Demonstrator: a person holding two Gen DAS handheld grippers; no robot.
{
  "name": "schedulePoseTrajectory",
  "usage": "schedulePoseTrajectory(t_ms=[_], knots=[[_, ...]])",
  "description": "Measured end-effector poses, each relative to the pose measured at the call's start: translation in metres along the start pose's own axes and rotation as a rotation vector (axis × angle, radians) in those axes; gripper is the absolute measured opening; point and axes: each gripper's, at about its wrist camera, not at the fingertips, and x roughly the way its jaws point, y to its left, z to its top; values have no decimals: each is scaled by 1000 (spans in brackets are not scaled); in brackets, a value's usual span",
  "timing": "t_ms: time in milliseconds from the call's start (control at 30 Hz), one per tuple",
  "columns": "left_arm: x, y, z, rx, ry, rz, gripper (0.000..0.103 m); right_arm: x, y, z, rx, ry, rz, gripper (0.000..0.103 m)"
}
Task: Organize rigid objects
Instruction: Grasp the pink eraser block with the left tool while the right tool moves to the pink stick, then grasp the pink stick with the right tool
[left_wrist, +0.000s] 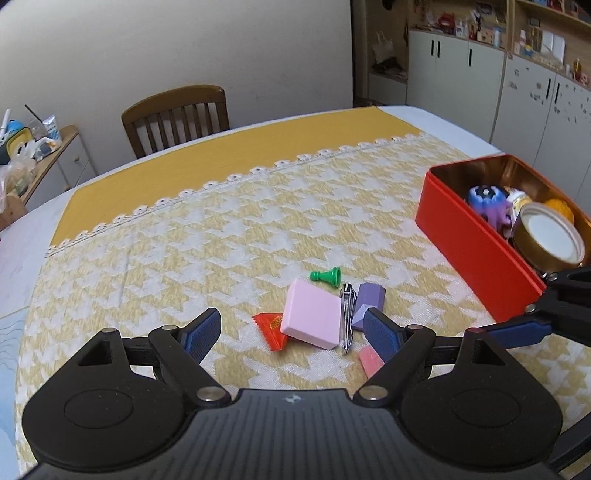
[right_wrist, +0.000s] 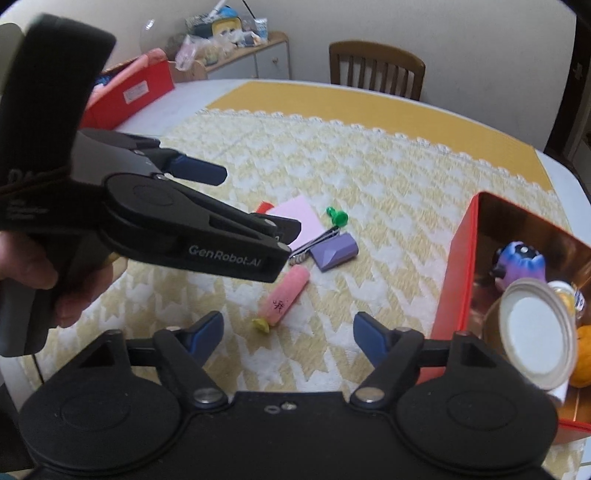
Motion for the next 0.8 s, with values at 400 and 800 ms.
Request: schedulePoseTrajectory(t_ms=[400,800], knots=[[23,3,7,-16,34,-49,66,24,5,7,11,13,-4,46],[40,8,17,-57,80,-110,42,35,9,8,-21,39,1,35]])
